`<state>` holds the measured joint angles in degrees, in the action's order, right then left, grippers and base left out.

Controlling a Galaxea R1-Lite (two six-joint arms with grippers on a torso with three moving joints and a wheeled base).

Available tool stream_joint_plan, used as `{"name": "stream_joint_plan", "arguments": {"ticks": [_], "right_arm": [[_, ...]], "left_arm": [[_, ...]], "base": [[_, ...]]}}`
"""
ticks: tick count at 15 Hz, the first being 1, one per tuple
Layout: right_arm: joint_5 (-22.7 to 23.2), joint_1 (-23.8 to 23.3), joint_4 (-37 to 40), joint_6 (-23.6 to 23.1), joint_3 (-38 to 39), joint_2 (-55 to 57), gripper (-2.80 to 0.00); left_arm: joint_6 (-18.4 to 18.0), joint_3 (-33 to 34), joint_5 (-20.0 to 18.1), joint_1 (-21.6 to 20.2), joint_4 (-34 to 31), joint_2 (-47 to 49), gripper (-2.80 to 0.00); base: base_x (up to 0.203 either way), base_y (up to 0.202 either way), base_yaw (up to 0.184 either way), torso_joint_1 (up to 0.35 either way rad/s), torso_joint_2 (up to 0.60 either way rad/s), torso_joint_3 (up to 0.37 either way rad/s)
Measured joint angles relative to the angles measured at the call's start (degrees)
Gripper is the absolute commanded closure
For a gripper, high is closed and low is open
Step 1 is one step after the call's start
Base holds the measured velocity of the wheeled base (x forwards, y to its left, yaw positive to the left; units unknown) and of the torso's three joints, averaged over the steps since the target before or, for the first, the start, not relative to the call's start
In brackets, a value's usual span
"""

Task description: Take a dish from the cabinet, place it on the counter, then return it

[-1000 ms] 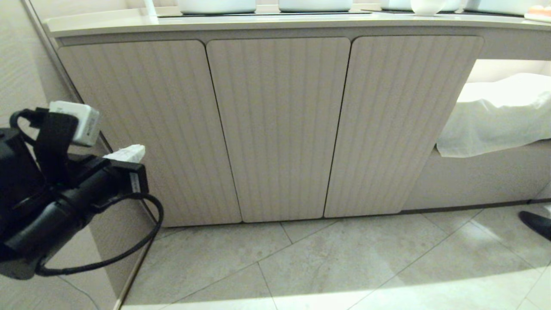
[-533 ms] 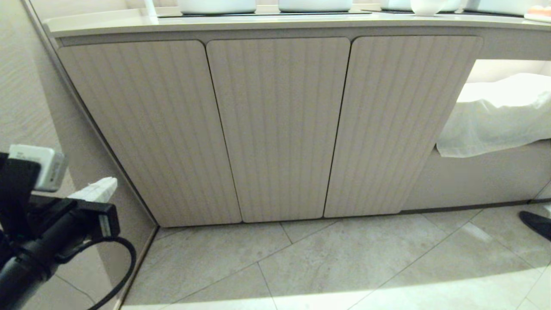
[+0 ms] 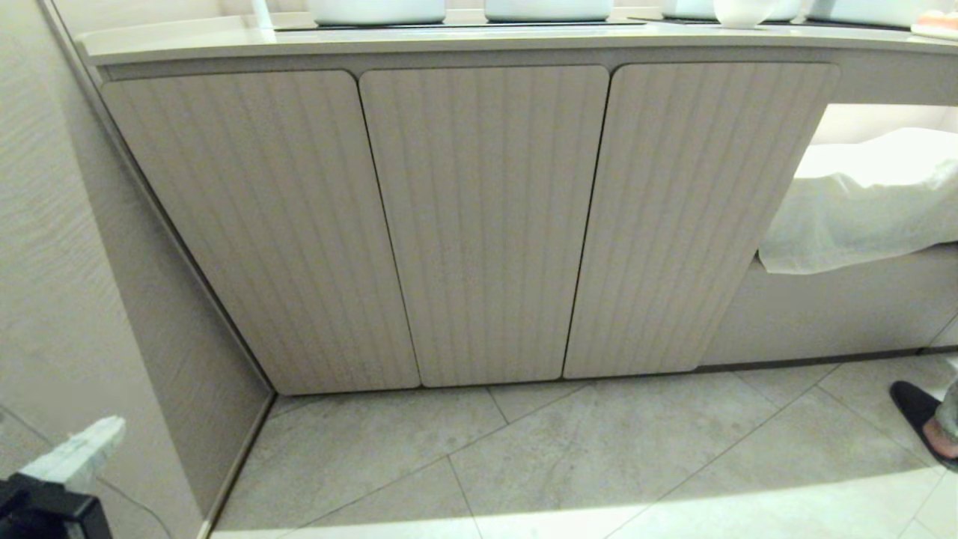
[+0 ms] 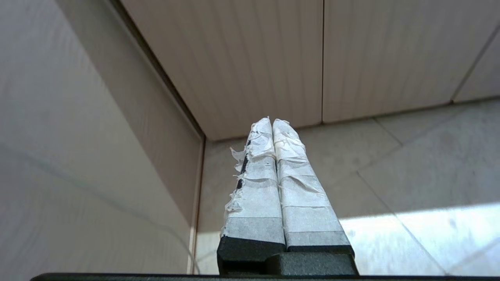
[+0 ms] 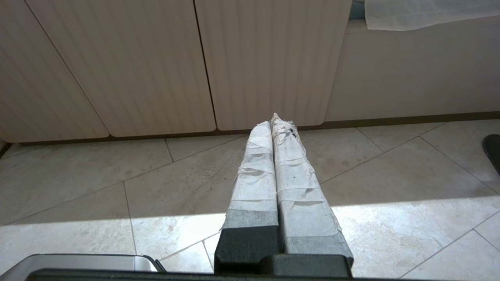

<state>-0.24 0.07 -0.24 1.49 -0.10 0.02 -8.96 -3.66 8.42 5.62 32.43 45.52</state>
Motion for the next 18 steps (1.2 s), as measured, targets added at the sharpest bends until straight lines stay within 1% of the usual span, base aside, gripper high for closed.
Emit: {"name": "stream_joint_plan", "arguments": {"ticks": [1, 3, 7, 9, 12, 14, 16, 18], "right_arm": [[0.00, 0.00, 0.00, -0.01, 0.00, 0.00, 0.00], [-0.02, 0.00, 0.00, 0.00, 0.00, 0.00, 0.00], [0.00, 0.00, 0.00, 0.00, 0.00, 0.00, 0.00], [-0.05, 0.00, 0.00, 0.00, 0.00, 0.00, 0.00], [0.00, 0.00, 0.00, 0.00, 0.00, 0.00, 0.00], [-0.04, 0.00, 0.00, -0.01, 0.00, 0.00, 0.00], [-0.01, 0.00, 0.01, -0.01, 0.00, 0.00, 0.00], [-0.02, 0.00, 0.02, 0.00, 0.00, 0.00, 0.00]], "left_arm": [[-0.21, 1.11, -1.43, -1.36, -2.10, -3.52, 0.00], [-0.47, 2.57, -2.93, -3.15, -8.69, -11.43, 0.00], [-0.44, 3.48, -4.08, -4.75, -21.73, -26.39, 0.00], [-0.45, 3.58, -6.24, -5.05, -26.11, -33.41, 0.00], [-0.27, 3.66, -11.36, -5.24, -31.07, -41.70, 0.00], [0.14, 3.66, -11.62, -5.27, -31.63, -43.94, 0.00], [2.06, 3.66, -11.37, -5.29, -31.82, -44.93, 0.00], [3.03, 3.66, -11.29, -5.29, -31.86, -45.34, 0.00]], "base": [[0.000, 0.000, 0.000, 0.000, 0.00, 0.000], [0.000, 0.000, 0.000, 0.000, 0.00, 0.000], [0.000, 0.000, 0.000, 0.000, 0.00, 0.000], [0.000, 0.000, 0.000, 0.000, 0.00, 0.000], [0.000, 0.000, 0.000, 0.000, 0.00, 0.000], [0.000, 0.000, 0.000, 0.000, 0.00, 0.000], [0.000, 0.000, 0.000, 0.000, 0.00, 0.000], [0.000, 0.000, 0.000, 0.000, 0.00, 0.000]]}}
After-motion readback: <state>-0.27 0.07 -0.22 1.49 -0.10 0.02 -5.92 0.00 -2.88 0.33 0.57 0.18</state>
